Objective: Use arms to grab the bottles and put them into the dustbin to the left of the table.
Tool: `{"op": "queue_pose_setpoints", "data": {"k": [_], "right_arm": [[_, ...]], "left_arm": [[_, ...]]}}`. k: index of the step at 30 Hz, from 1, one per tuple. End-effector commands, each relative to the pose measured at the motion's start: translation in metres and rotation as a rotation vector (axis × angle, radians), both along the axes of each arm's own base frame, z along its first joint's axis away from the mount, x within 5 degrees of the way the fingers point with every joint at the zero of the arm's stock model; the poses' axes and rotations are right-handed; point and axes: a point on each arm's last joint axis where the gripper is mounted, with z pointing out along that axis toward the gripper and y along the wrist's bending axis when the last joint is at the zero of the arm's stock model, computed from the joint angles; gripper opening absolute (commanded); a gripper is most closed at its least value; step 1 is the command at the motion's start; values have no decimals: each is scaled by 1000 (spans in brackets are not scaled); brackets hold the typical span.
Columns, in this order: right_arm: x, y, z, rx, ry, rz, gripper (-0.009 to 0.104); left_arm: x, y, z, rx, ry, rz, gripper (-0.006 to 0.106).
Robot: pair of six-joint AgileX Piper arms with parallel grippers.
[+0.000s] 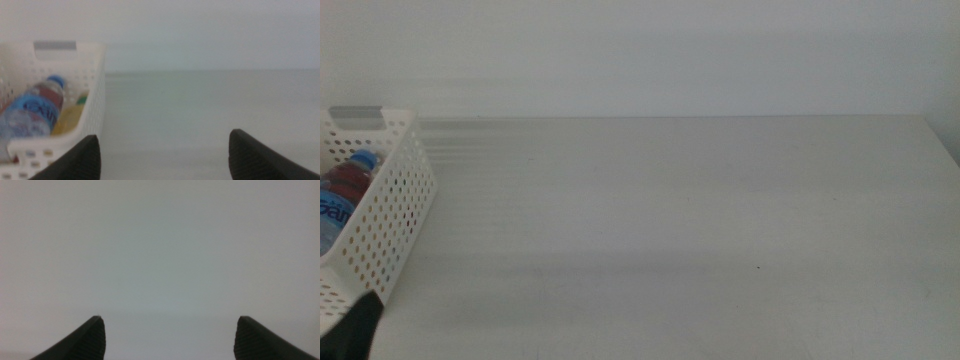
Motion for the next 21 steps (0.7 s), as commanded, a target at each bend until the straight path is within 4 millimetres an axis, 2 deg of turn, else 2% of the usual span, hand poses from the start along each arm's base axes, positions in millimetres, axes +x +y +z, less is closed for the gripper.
{"op": "queue_pose_setpoints", "data": {"k": [1,7,12,16,21], "right_arm": [[-2,-2,-7,-8,-49,-39,67],[-5,-5,-61,22,18,-77,67],[-4,-5,-96,19,71,-87,67],[-4,-5,-115,18,91,-87,67],[-4,-5,-117,17,121,-86,67]], "left_arm": [[-2,0,4,-30,-70,3,80],[-5,1,-18,-28,-55,4,80],[-6,4,-26,-40,-62,51,80],[-8,8,-28,-39,-77,122,80],[-8,9,-28,-37,-81,142,80]]}}
